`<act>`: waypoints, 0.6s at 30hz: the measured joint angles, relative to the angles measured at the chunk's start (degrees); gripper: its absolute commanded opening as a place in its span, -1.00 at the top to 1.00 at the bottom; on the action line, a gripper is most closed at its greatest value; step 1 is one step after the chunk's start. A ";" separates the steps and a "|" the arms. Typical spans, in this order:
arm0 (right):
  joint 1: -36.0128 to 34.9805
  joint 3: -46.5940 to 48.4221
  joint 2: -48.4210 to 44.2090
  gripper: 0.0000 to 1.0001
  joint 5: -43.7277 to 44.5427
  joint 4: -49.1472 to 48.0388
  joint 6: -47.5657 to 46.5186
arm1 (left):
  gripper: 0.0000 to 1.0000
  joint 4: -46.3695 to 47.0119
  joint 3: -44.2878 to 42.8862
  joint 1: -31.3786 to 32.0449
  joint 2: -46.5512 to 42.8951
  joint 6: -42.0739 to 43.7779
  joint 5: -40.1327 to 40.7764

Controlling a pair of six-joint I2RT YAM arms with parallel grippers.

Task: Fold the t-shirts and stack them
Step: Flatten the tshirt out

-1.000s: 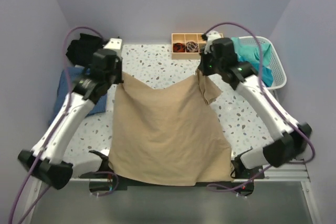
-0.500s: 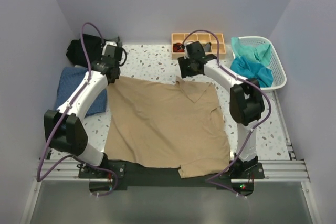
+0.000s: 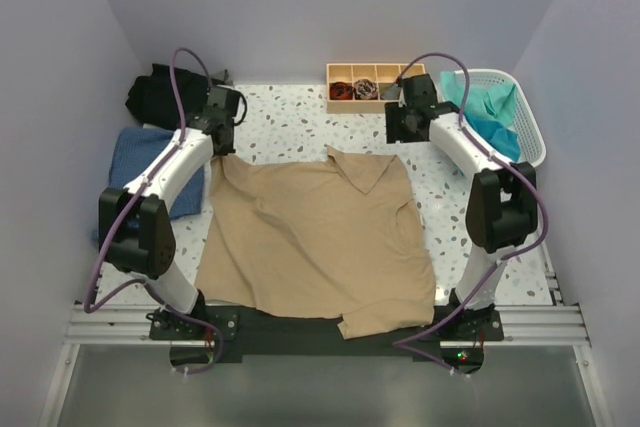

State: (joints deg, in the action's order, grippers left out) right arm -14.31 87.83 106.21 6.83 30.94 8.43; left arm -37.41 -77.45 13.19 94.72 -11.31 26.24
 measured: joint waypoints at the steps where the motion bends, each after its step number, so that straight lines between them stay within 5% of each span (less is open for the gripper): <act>1: 0.02 0.00 0.70 -0.16 -0.26 0.37 0.13 | 1.00 -0.02 0.00 0.00 0.39 0.02 -0.42; 18: 8.90 -7.65 6.73 -0.01 -13.73 -0.70 2.69 | 1.00 0.00 0.00 0.00 0.52 0.98 -3.56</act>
State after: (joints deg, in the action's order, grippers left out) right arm -5.41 80.18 112.95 -6.90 30.24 11.11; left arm -37.41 -77.45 13.19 95.24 -10.33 22.68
